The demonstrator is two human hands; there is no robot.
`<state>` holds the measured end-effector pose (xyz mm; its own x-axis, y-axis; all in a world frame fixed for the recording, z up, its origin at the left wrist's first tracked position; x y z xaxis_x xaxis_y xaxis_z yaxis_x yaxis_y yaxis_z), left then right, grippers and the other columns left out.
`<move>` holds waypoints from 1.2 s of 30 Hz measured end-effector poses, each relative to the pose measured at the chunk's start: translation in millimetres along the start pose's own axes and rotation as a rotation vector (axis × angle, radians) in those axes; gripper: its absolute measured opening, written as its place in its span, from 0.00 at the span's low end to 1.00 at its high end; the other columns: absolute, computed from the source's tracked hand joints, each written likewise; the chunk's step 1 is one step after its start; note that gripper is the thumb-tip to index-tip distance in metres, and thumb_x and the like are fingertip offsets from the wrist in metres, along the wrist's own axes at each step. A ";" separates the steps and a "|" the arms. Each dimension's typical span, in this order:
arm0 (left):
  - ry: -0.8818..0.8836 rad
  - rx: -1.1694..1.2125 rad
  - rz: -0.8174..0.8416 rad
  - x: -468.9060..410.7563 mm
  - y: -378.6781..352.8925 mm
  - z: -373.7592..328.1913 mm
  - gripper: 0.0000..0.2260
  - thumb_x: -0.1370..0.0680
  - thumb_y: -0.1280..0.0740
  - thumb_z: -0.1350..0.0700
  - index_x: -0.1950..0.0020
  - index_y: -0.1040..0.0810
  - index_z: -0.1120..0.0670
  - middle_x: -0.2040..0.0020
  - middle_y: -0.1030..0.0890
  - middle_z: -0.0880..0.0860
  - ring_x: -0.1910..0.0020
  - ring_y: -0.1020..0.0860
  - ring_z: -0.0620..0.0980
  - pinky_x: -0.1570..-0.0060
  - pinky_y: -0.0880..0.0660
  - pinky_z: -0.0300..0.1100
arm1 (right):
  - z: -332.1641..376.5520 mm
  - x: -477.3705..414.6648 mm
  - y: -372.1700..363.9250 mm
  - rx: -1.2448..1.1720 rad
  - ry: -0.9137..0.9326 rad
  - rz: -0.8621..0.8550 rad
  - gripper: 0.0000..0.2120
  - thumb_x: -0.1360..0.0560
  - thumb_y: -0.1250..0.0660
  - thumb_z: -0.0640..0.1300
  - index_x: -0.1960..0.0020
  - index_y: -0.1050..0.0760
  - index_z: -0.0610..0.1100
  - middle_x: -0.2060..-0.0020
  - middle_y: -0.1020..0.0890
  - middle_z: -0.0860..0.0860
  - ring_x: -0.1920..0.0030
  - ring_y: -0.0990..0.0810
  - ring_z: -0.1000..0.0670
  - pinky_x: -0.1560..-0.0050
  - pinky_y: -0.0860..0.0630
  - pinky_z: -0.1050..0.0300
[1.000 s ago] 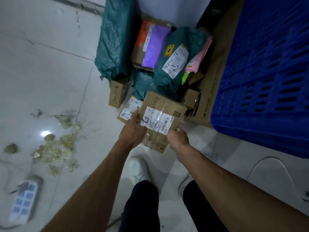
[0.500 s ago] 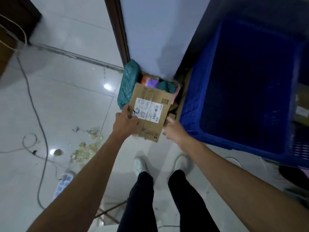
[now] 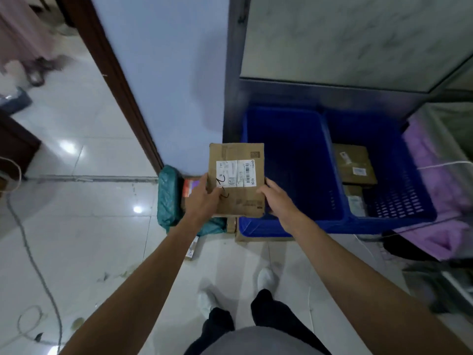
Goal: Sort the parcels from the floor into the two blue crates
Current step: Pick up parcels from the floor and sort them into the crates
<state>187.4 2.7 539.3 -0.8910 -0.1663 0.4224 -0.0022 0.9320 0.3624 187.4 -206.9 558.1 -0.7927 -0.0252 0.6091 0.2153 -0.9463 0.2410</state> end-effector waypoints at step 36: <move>0.244 0.338 0.139 29.7 -364.9 -136.5 0.28 0.34 0.33 0.32 0.35 0.24 0.37 0.42 0.16 0.49 0.44 0.18 0.53 0.47 0.18 0.57 | -123.7 -27.5 373.2 -0.317 -0.045 -0.065 0.24 0.19 0.35 0.54 0.25 0.33 0.55 0.33 0.24 0.52 0.33 0.26 0.48 0.31 0.29 0.49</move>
<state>223.7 -386.3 533.1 -0.7599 -0.0653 0.6467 -0.0746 0.9971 0.0130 219.1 -599.2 537.8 -0.7716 0.0464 0.6344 -0.0294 -0.9989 0.0373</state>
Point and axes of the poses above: each hand's wrist, its own x-axis away from the middle knuckle, its own y-axis out of the back of the hand, z = x × y, the point moved 9 cm from there along -x, towards the middle knuckle
